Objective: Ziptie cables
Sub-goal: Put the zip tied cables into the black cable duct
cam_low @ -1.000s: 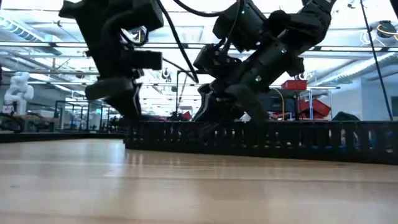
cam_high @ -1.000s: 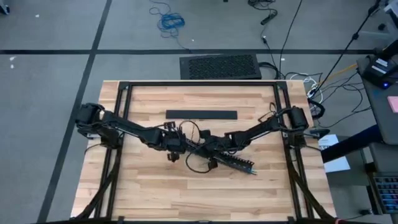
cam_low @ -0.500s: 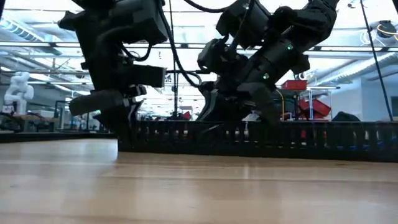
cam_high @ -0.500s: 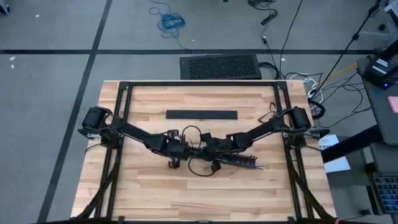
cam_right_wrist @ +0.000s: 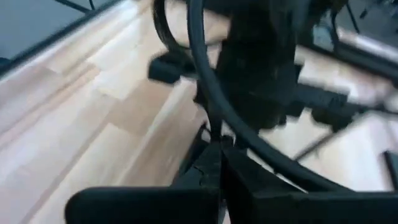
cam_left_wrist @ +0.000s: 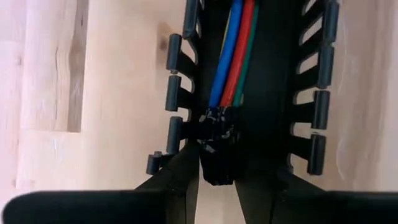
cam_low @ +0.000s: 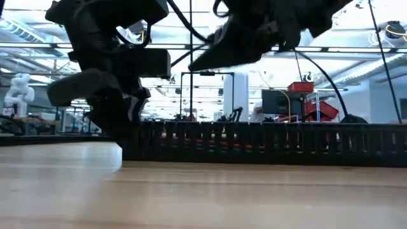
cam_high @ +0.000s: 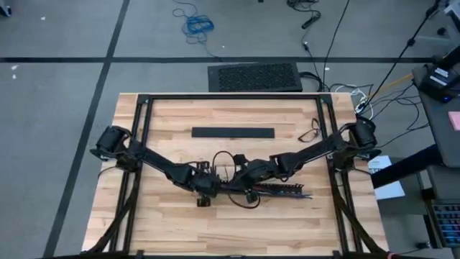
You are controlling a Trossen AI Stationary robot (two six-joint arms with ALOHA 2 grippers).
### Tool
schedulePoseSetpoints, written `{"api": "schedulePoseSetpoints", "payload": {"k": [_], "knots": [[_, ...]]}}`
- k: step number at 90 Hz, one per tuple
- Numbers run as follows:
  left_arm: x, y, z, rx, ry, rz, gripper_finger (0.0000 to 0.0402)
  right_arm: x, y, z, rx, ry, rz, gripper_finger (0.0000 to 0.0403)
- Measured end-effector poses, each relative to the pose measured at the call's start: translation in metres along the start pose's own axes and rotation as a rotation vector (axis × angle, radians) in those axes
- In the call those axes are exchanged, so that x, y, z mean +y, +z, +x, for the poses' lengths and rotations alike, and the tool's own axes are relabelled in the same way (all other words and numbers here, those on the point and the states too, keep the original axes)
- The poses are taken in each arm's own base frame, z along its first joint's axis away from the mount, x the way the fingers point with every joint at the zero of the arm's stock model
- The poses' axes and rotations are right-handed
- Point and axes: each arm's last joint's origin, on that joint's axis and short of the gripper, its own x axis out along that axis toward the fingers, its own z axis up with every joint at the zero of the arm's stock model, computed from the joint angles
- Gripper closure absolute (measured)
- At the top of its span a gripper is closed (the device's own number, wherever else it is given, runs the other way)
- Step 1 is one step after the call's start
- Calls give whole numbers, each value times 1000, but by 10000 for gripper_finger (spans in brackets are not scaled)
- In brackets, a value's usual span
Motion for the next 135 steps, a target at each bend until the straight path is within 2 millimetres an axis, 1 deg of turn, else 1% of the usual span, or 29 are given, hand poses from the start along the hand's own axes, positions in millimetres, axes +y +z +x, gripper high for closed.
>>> {"api": "schedulePoseSetpoints", "payload": {"k": [10, 22, 30, 43, 60, 71, 96, 107, 122, 135], "knots": [[-2, 0, 0, -4, 0, -18, 308, 3, -12, 13, 35, 7, 21, 403], [-2, 0, -1, -7, 1, -30, 308, 8, -23, 24, 67, 12, 43, 403], [-3, 2, 0, -28, -7, -49, 308, 10, -30, 29, 94, 6, 50, 403], [-6, 7, -1, -66, -66, -61, 308, 12, -42, 39, 131, 13, 66, 403], [-9, 11, -5, -58, -109, -56, 308, 15, -51, 47, 166, 18, 78, 403], [-11, 17, -12, -25, -140, -47, 308, 15, -53, 47, 184, 19, 81, 403], [-13, 25, -36, 117, -125, -4, 308, 15, -57, 47, 210, 10, 85, 403], [-15, 33, -42, 74, -118, 17, 308, 16, -60, 47, 228, 17, 85, 403], [-14, 34, -45, 57, -100, 43, 308, 17, -59, 47, 225, 18, 82, 403], [-9, 38, -56, -12, -20, 32, 308, 20, -48, 40, 180, 22, 57, 403]]}}
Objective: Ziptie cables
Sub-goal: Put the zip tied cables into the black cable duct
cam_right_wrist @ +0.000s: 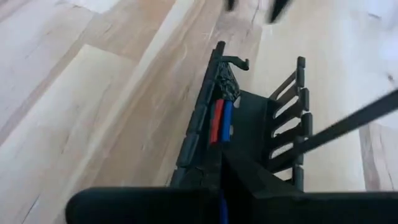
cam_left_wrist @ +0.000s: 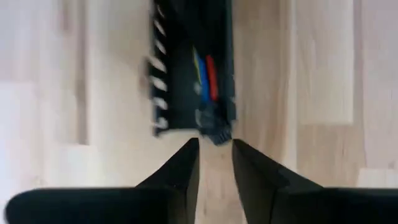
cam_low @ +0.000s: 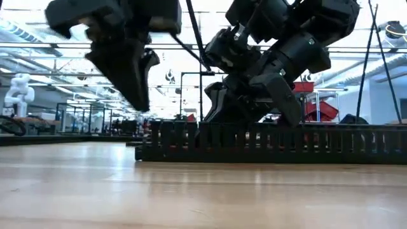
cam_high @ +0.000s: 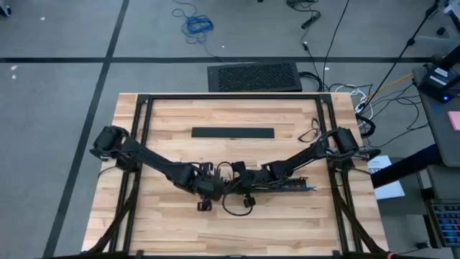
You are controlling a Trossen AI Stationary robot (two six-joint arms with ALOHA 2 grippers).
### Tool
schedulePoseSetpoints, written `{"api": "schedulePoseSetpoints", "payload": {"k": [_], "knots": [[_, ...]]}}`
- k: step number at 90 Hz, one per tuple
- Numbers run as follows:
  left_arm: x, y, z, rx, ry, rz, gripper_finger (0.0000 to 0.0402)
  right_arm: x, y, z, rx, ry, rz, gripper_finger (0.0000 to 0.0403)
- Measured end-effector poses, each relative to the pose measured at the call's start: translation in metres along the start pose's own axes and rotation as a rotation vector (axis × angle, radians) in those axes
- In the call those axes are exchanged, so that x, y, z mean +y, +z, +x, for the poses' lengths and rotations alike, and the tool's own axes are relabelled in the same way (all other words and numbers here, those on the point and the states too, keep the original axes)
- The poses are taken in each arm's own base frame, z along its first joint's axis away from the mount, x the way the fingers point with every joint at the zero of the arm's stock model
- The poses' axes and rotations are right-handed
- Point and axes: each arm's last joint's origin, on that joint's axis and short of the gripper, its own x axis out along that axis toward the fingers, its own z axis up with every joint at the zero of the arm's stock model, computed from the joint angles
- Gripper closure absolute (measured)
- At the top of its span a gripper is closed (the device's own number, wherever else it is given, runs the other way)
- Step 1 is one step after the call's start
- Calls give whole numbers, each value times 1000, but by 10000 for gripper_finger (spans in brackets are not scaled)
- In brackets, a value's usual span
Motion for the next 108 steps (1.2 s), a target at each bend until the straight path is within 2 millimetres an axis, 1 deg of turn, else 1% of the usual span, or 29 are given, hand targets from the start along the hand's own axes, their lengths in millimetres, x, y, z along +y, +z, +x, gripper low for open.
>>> {"api": "schedulePoseSetpoints", "payload": {"k": [10, 18, 28, 35, 41, 52, 60, 69, 80, 95, 108], "knots": [[3, 6, -3, -76, 67, -5, 308, 3, 10, -11, -40, 11, -14, 403], [4, 12, -4, -142, 74, 13, 308, 5, 22, -22, -90, 14, -22, 403], [5, 19, 6, -229, 58, 37, 308, 7, 30, -33, -118, 17, -26, 403], [5, 18, 10, -242, 38, 46, 308, 7, 37, -42, -143, -1, -15, 401], [4, 17, 11, -257, 33, 42, 308, 8, 39, -49, -125, -53, -8, 395], [2, 12, 17, -266, 28, 43, 308, 9, 40, -63, -74, -173, -3, 372], [1, 6, 28, -298, 12, 37, 308, 10, 43, -71, -71, -182, 39, 355], [0, 0, 38, -297, 9, 38, 308, 12, 42, -72, -63, -169, 79, 340], [0, -2, 43, -306, 8, 35, 308, 13, 40, -70, -54, -166, 107, 333], [-1, 0, 51, -327, 21, 32, 308, 13, 35, -60, -36, -169, 113, 332], [-3, 0, 64, -325, 49, 30, 308, 13, 31, -51, -30, -171, 114, 332]]}}
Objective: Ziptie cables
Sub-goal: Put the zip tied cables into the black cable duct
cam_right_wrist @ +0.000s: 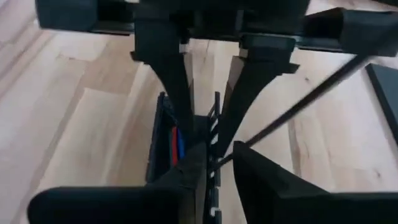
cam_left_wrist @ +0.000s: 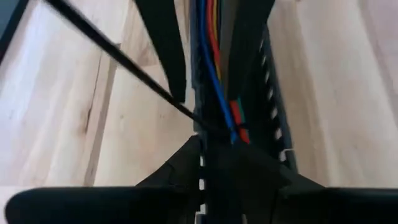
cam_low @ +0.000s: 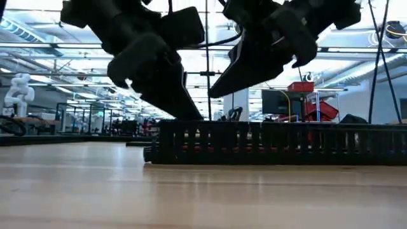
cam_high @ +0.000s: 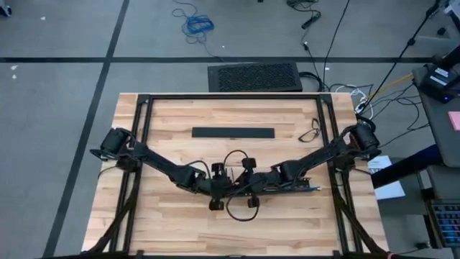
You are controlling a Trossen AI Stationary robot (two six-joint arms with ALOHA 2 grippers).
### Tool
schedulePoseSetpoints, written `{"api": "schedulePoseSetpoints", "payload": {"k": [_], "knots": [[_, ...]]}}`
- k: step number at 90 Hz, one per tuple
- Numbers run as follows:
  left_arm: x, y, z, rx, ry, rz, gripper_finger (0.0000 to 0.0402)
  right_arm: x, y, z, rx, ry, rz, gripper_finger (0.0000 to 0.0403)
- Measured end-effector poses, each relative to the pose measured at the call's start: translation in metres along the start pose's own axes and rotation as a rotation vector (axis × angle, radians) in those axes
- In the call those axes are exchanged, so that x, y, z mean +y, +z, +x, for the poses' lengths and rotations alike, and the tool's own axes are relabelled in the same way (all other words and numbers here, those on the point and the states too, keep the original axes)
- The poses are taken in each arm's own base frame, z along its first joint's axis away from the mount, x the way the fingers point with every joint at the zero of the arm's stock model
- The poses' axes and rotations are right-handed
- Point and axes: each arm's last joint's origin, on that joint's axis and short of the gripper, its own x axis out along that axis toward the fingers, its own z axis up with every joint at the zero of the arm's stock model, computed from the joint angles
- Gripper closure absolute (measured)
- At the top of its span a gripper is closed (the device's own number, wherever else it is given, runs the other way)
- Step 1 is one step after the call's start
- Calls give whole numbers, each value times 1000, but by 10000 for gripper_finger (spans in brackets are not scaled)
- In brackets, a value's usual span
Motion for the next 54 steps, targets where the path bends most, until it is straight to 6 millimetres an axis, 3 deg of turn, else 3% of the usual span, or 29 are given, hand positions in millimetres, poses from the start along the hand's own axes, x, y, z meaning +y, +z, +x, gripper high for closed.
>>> {"api": "schedulePoseSetpoints", "payload": {"k": [34, 54], "knots": [[1, -1, 2, -6, 63, 20, 313, 1, 0, 1, -5, 22, 0, 332], [1, 0, 3, -22, 77, 25, 373, -1, 0, 1, -6, -40, -1, 332]]}}
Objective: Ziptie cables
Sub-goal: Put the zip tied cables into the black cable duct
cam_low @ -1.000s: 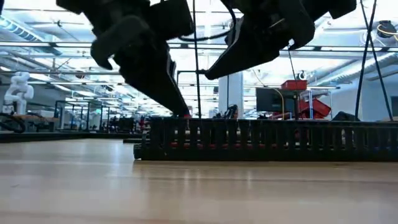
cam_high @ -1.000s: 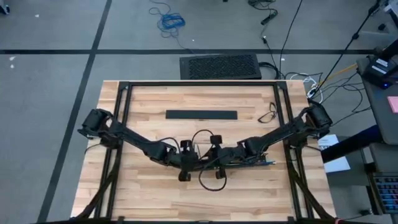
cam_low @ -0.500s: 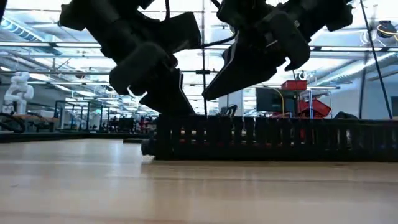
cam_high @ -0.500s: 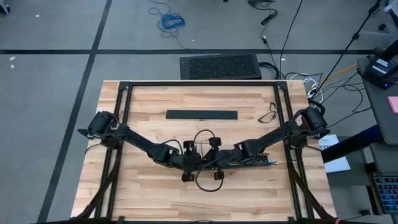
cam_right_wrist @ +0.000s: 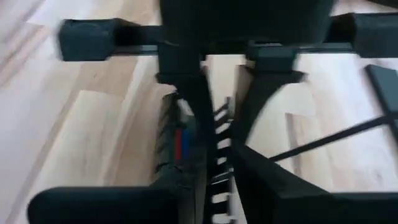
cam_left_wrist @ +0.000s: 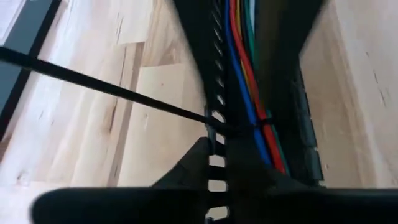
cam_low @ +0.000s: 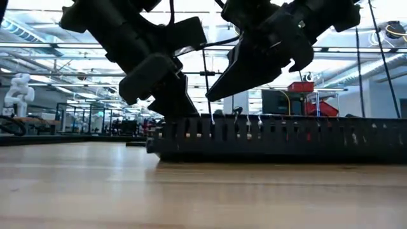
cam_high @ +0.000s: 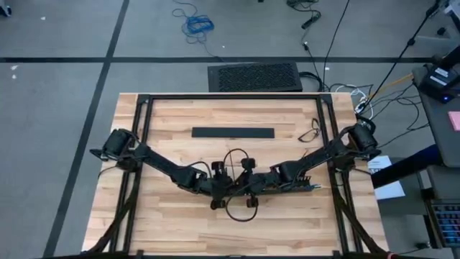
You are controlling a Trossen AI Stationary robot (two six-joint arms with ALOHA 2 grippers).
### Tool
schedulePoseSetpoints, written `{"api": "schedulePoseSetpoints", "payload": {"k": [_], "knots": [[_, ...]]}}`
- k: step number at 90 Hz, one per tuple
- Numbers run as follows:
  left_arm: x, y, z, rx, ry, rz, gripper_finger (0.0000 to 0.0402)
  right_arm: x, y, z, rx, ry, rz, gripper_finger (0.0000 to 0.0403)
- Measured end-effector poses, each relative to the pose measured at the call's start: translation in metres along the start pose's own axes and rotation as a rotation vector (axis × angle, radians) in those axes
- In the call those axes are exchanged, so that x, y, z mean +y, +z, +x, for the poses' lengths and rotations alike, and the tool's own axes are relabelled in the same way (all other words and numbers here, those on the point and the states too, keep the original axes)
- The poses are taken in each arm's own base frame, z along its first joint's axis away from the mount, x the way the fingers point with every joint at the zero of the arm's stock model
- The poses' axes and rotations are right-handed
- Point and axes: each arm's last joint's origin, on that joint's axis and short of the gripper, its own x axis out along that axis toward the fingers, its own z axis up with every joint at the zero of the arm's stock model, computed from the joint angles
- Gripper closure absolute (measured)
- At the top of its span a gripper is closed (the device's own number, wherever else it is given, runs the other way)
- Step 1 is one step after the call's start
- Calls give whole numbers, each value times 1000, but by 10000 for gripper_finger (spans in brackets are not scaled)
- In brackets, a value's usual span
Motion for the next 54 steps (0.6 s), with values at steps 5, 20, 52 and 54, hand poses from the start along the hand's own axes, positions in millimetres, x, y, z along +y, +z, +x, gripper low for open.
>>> {"api": "schedulePoseSetpoints", "payload": {"k": [5, 20, 52, 54], "knots": [[0, 0, 0, -2, -1, 16, 390, -1, 0, 0, -3, -16, 0, 332], [0, 1, 0, -7, 7, 26, 395, -4, 6, -8, -24, -57, 10, 332], [-9, -1, -4, -19, 19, 88, 400, -12, 3, -29, 75, -118, 191, 332], [-11, -1, -5, -20, 18, 90, 400, -11, 2, -28, 80, -102, 200, 332]]}}
